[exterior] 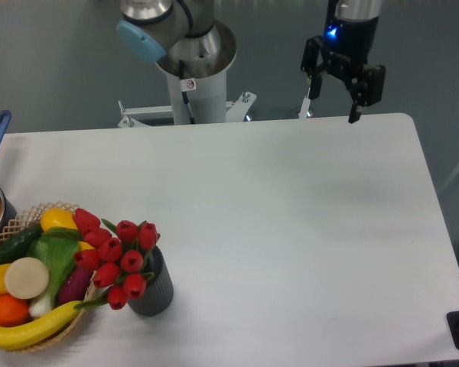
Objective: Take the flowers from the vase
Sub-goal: 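Open the gripper wide above the table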
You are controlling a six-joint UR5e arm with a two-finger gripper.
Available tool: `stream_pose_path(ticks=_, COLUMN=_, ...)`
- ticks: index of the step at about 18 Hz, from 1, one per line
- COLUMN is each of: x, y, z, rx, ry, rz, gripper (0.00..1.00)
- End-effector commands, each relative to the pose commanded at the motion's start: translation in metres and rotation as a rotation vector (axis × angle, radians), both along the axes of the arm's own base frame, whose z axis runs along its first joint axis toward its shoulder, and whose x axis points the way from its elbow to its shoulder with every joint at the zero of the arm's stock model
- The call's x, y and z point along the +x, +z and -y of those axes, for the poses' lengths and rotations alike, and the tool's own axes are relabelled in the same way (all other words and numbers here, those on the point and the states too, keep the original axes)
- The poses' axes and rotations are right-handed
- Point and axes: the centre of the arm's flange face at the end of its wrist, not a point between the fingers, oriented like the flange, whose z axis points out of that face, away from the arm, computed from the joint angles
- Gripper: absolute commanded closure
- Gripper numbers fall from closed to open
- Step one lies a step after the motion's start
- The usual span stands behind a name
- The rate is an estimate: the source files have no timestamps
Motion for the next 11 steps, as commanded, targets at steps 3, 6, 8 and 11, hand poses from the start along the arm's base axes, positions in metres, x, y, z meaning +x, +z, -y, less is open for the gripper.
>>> stream_pose_path(ticks=3, x=0.001, y=0.001, z=-0.003, rx=0.008, ry=0.001, rz=-0.002, gripper=0.0)
stream_pose_path(ticks=6, x=0.001, y=0.004, z=-0.007, rx=0.082, ry=0.031, rz=0.028, gripper=0.0)
stream_pose_path(ticks=8, x=0.003, y=0.003, z=-0.009, rx=0.089, ry=0.073, rz=0.049, gripper=0.0)
stream_pose_path(ticks=11, x=0.004, y=0.0, z=-0.014, rx=0.116, ry=0.156, rz=0.077, gripper=0.0)
